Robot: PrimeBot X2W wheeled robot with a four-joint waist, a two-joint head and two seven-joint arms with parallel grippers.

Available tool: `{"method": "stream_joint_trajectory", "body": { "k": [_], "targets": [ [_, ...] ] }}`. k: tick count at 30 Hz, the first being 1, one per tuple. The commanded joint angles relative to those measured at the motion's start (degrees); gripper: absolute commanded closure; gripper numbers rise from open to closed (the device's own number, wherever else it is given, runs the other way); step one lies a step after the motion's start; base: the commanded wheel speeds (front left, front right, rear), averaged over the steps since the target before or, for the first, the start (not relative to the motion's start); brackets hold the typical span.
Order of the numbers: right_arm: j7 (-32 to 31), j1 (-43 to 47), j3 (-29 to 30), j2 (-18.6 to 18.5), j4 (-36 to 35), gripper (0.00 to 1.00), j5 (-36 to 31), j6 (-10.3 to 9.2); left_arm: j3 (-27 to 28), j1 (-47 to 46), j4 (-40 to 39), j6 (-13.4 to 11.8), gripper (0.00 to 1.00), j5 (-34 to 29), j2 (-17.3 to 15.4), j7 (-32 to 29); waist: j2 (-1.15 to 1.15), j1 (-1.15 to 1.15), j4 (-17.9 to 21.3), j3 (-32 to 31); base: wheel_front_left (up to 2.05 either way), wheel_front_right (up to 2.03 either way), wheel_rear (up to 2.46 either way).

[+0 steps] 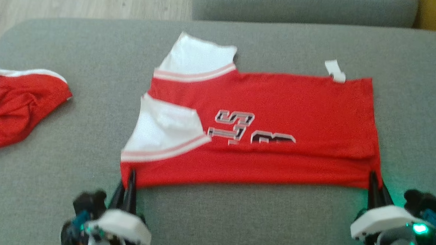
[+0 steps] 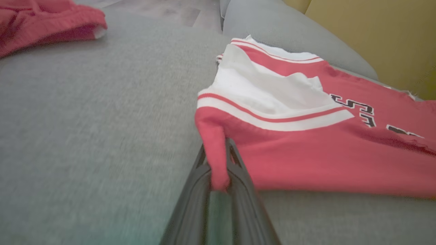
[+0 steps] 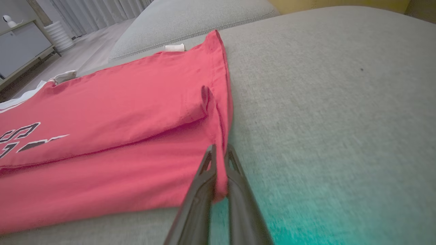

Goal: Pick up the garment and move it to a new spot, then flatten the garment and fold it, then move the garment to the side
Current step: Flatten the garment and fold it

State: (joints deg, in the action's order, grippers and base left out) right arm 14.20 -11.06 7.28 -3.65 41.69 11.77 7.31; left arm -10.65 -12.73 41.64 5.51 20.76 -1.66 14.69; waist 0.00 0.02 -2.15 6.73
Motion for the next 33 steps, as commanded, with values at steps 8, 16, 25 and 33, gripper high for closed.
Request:
{"method": "stream_joint_trajectory", "body": {
  "k": [8,16,25,33],
  "targets": [
    [0.2,-1.5,-1.7,-3.4,-4.9,0.0,2.5,0.18,1.5,-1.5,-4.3,0.0,0.0,-2.0,-1.2,0.3,0.0,-0.02,-0.2,1.3,0.0,0.0,0.0],
    [-9.1,-14.2,-4.7,-8.9,-8.2,0.0,2.1,0.18,-2.7,-18.9,-4.7,1.4,0.0,-6.5,-5.5,-2.2,0.0,-0.02,-0.1,8.3,0.0,0.0,0.0],
    [-19.3,-26.6,-8.0,-13.2,-2.2,0.0,2.7,0.18,-12.7,-35.7,-0.9,2.0,0.0,-3.0,-8.1,-8.9,0.0,-0.02,-0.9,15.2,0.0,0.0,0.0],
    [-19.4,-31.0,-11.9,-14.8,1.5,0.0,4.6,0.18,-21.0,-42.1,1.0,2.0,0.0,4.4,-12.1,-10.3,0.0,-0.02,-1.4,18.2,0.0,0.0,0.0]
  ]
}}
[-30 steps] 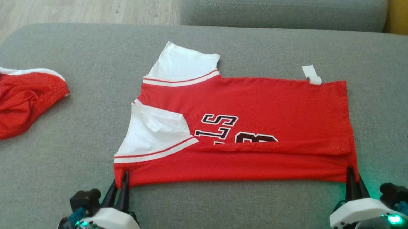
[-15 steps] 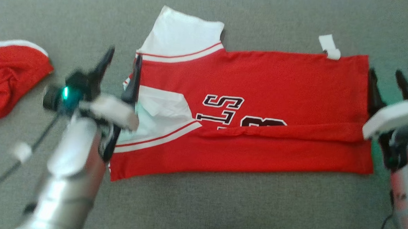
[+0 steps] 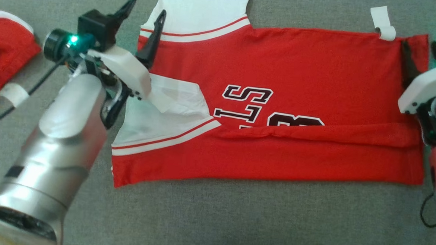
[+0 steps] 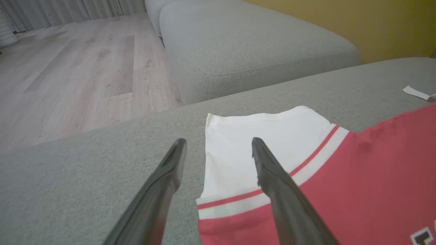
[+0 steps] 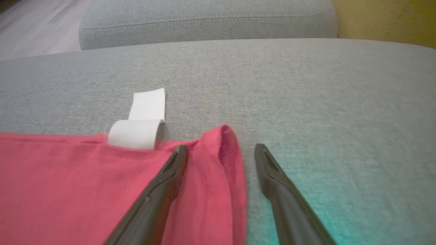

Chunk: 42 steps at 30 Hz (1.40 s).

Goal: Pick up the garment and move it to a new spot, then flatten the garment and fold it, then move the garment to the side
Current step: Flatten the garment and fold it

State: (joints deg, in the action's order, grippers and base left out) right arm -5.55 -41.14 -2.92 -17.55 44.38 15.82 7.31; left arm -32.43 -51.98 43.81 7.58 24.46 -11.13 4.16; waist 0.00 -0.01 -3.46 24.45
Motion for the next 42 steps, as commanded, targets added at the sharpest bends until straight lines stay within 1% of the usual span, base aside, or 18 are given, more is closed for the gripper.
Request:
{"method": "stream_joint_trajectory", "body": {
  "k": [1,3,4,5,7,8,14,20,21,23,28,34,35,36,37,39,42],
  "targets": [
    [0.6,-1.2,-2.5,-1.0,-1.0,0.0,1.1,0.18,0.2,-3.4,-1.0,-0.1,0.0,1.5,-3.1,0.3,0.0,0.01,0.0,0.6,0.0,0.0,0.0],
    [0.7,-1.4,-3.2,-1.2,-0.8,0.0,1.6,0.18,-0.4,-3.8,-0.7,-0.1,0.0,2.3,-3.4,0.5,0.0,0.01,0.0,0.8,0.0,0.0,0.0],
    [0.9,-1.5,-3.9,-1.3,-0.7,0.13,2.0,0.18,-1.0,-4.2,-0.4,-0.1,0.0,2.9,-3.8,0.6,0.0,0.01,0.1,0.9,0.0,0.0,0.0],
    [1.1,-1.7,-4.5,-1.5,-0.5,0.33,2.5,0.18,-1.5,-4.5,-0.1,-0.1,0.0,3.5,-4.0,0.6,0.0,0.01,0.2,1.0,0.0,0.0,0.0],
    [1.5,-2.1,-5.6,-1.8,-0.4,0.81,3.2,0.18,-2.5,-5.2,0.4,-0.1,0.0,4.8,-4.5,0.7,0.0,0.01,0.4,1.4,0.0,0.0,0.0],
    [1.6,-2.3,-6.2,-2.0,-0.3,1.0,3.5,0.18,-2.9,-5.6,0.6,-0.1,0.0,5.5,-4.7,0.6,0.0,0.01,0.5,1.6,0.0,0.0,0.0],
    [3.9,-4.4,-8.1,-2.7,-1.0,1.0,5.2,0.18,-6.7,-10.1,0.8,-0.1,0.0,9.3,-6.2,-1.8,0.0,0.01,1.7,3.9,0.0,0.0,0.0],
    [5.5,-7.2,-10.2,-1.8,-2.7,1.0,6.7,0.18,-10.5,-15.7,1.1,-0.1,0.0,14.7,-9.3,-7.2,0.0,0.01,4.6,7.5,0.0,0.0,0.0],
    [6.0,-8.1,-10.8,-1.4,-3.3,1.0,7.2,0.18,-11.3,-17.1,1.3,-0.1,0.0,16.5,-10.3,-8.4,0.0,0.01,5.6,8.7,0.0,0.0,0.0],
    [6.5,-8.7,-11.4,-1.1,-3.9,1.0,7.7,0.18,-12.3,-18.1,1.8,-0.1,0.0,17.7,-11.2,-9.2,0.0,0.01,6.5,9.7,0.0,0.0,0.0],
    [7.8,-9.7,-12.4,-0.8,-5.1,1.0,9.2,0.18,-13.4,-20.1,3.7,-0.1,0.0,20.0,-12.3,-9.2,0.0,0.01,8.1,11.6,0.0,0.0,0.0],
    [9.0,-9.7,-13.2,-0.6,-6.0,1.0,10.5,0.18,-15.1,-21.6,6.5,-0.1,0.0,21.0,-12.1,-9.0,0.0,0.01,8.8,12.4,0.0,0.0,0.0],
    [9.1,-9.7,-13.3,-0.7,-6.1,1.0,10.7,0.18,-15.5,-21.8,6.7,-0.1,0.16,21.2,-11.9,-9.0,0.0,0.01,8.9,12.4,0.0,0.0,0.0],
    [9.3,-9.7,-13.4,-0.7,-6.2,1.0,10.9,0.18,-15.9,-21.8,6.8,-0.1,0.75,21.4,-11.8,-9.0,0.0,0.01,8.8,12.5,0.0,0.0,0.0],
    [9.5,-9.7,-13.4,-0.7,-6.3,1.0,11.1,0.18,-16.6,-21.8,6.7,-0.1,1.0,21.7,-11.6,-9.0,0.0,0.01,8.8,12.5,0.0,0.0,0.0],
    [10.1,-9.6,-13.2,-0.8,-6.3,1.0,11.3,0.18,-17.8,-21.8,6.2,-0.1,1.0,22.2,-11.6,-8.6,0.0,0.01,8.5,12.3,0.0,0.0,0.0],
    [12.0,-9.4,-12.5,-1.0,-6.0,1.0,11.3,0.18,-18.4,-23.1,5.8,-0.1,1.0,21.0,-12.4,-3.4,0.0,0.01,7.7,11.4,0.0,0.0,0.0]
  ]
}}
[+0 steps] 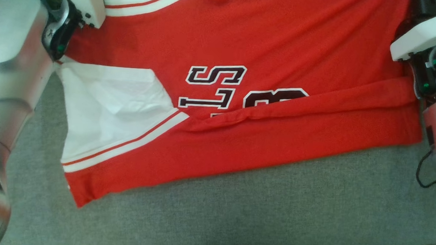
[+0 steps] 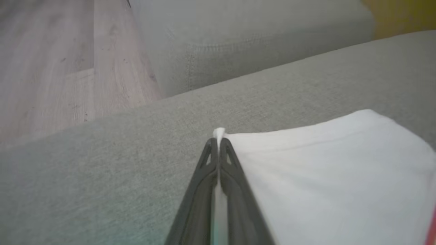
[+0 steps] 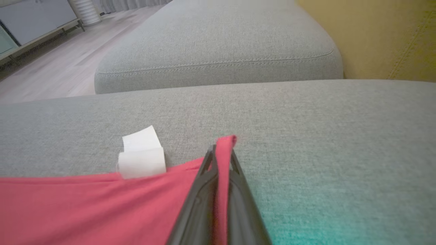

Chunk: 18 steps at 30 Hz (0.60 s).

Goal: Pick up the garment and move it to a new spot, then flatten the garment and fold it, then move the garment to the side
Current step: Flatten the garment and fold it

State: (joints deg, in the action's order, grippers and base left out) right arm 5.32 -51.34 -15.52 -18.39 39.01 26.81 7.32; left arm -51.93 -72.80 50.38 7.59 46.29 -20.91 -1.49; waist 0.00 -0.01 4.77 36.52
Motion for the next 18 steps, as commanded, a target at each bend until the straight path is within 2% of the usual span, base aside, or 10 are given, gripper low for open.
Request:
{"method": "stream_joint_trajectory", "body": {
  "k": [1,4,8,14,18],
  "targets": [
    [2.0,0.9,0.5,-0.2,-0.3,1.0,0.2,0.17,1.0,-2.9,-0.6,-0.1,1.0,-1.6,-2.8,4.6,0.0,0.01,-0.8,-1.1,0.0,0.0,0.0],
    [5.1,1.1,2.0,-0.3,1.1,1.0,-0.9,0.17,1.1,-4.2,0.1,-0.5,1.0,-3.4,-2.3,10.6,0.0,0.01,-1.9,-2.8,0.0,0.0,0.0],
    [7.5,1.5,3.8,-0.3,2.7,1.0,-2.2,0.17,1.2,-4.6,0.5,-0.5,1.0,-4.1,-1.3,13.9,0.0,0.01,-3.1,-4.7,0.0,0.0,0.0],
    [9.5,4.0,6.9,0.1,4.1,1.0,-4.5,0.17,2.8,-1.7,-1.1,-0.5,1.0,-4.4,0.5,16.3,0.0,0.01,-5.4,-9.4,0.0,0.0,0.0],
    [9.6,7.9,8.0,0.4,2.7,1.0,-5.0,0.17,5.1,4.0,-6.1,-0.6,1.0,-5.6,0.8,16.5,0.0,0.01,-6.6,-12.8,0.0,0.0,0.0]
  ]
}}
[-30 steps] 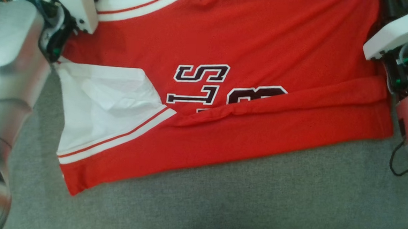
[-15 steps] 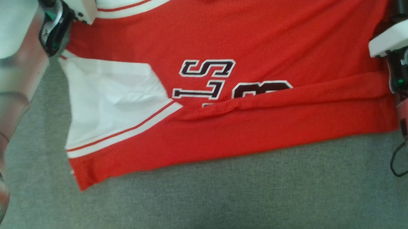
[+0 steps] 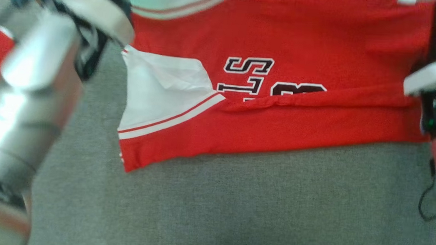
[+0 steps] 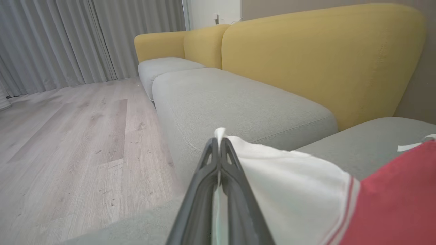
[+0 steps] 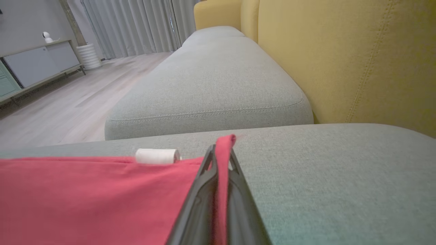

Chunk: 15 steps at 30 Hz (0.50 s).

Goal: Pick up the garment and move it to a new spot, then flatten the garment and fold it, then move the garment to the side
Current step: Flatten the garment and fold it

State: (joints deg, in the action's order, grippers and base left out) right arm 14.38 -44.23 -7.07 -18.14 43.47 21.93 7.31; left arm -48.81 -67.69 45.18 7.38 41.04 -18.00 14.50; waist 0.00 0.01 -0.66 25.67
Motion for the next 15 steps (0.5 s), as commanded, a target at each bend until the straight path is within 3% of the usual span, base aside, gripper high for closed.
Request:
{"method": "stream_joint_trajectory", "body": {
  "k": [1,8,15],
  "targets": [
    [0.6,2.2,-0.1,0.1,-2.6,1.0,-0.1,0.18,2.7,1.0,-2.4,-0.5,1.0,-0.9,-2.2,0.5,0.0,-0.01,-1.5,-2.9,0.0,0.0,0.0],
    [0.6,13.7,2.4,0.5,-7.9,1.0,0.6,0.18,9.0,18.6,-13.4,-1.1,1.0,-4.5,-1.7,0.5,0.0,-0.01,-3.0,-9.3,0.0,0.0,0.0],
    [0.6,22.3,4.2,2.4,-8.9,1.0,1.1,0.18,15.0,36.3,-19.7,-1.0,1.0,-6.3,1.1,0.5,0.0,-0.01,-4.0,-13.7,0.0,0.0,0.0]
  ]
}}
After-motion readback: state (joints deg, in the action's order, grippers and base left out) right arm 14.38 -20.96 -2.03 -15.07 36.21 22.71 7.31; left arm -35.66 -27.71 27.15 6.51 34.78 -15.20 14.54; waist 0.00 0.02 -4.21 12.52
